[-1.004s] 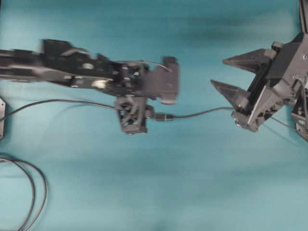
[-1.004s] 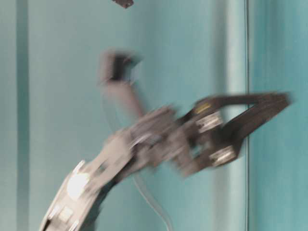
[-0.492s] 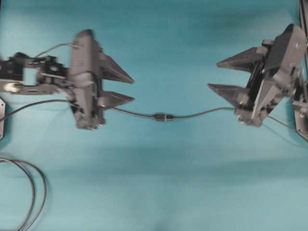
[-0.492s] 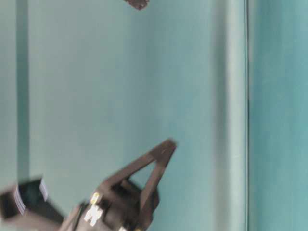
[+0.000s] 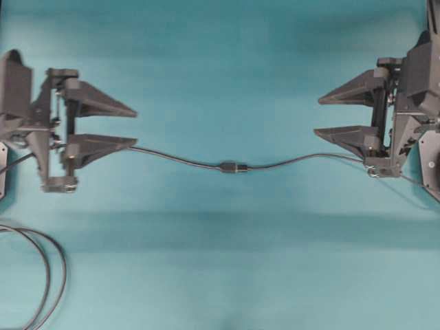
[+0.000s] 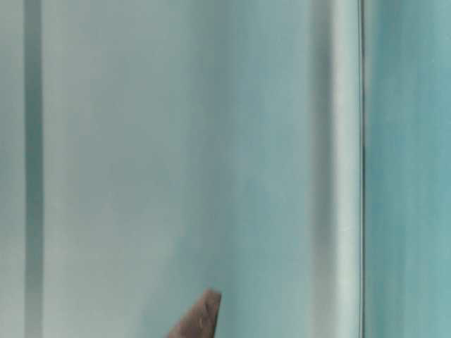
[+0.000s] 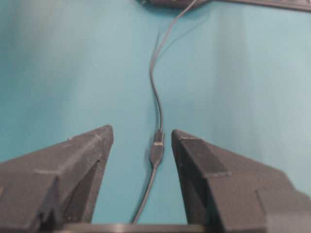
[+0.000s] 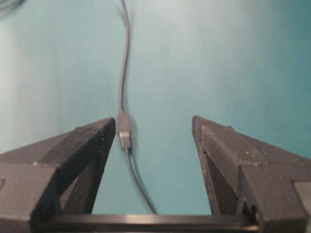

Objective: Insert the USB using both arms.

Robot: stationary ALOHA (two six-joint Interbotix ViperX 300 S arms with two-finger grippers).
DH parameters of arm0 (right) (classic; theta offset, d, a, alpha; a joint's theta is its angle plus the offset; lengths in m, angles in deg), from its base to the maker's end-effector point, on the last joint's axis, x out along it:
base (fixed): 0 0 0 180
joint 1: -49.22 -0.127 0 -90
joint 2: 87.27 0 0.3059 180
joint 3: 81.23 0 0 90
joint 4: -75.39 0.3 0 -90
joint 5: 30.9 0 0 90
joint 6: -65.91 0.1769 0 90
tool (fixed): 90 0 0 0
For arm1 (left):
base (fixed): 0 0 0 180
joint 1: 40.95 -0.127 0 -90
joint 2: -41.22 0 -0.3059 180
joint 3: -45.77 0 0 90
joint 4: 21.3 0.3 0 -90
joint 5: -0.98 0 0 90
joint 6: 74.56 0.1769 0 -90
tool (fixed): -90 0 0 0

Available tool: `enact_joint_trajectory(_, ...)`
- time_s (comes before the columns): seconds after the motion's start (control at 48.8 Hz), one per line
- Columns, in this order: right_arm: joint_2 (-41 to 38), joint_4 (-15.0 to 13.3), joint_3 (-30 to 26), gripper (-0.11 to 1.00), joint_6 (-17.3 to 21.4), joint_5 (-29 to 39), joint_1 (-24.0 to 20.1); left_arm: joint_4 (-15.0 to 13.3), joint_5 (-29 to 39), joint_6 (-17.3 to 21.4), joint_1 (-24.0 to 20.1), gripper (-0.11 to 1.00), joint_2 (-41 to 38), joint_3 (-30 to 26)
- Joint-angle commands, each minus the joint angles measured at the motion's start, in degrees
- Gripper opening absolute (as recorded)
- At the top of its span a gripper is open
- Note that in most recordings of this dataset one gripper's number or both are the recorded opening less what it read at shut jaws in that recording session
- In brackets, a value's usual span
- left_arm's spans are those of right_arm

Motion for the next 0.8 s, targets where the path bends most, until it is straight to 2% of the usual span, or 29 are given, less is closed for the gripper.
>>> enact_joint_trajectory(0.0,0.2,-0.1,0.4,0.69,-0.6,-0.4,0.1,0.2,-1.1,0.0,0.8,0.82,2.6,2.1)
enact_joint_trajectory(0.082,0.2,-0.1,1.6,0.69,-2.8,-0.4,0.1,0.2,-1.1,0.3,0.8,0.82,4.4,4.0)
enact_joint_trajectory(0.184,0.1,-0.1,2.3,0.69,-7.5,-0.5,0.1,0.2,-0.9,1.5,0.9,0.82,6.0,5.6)
enact_joint_trajectory(0.348,0.1,-0.1,3.2,0.69,-15.4,-1.9,0.1,0.2,-0.8,7.5,1.1,0.82,5.8,7.5)
enact_joint_trajectory(0.492,0.1,-0.1,3.7,0.69,-14.9,-2.5,0.1,0.2,-1.2,10.2,1.3,0.82,5.5,8.9)
enact_joint_trajectory(0.779,0.1,-0.1,5.1,0.69,-13.1,-2.5,0.0,0.2,-1.6,10.1,1.6,0.82,5.4,10.5)
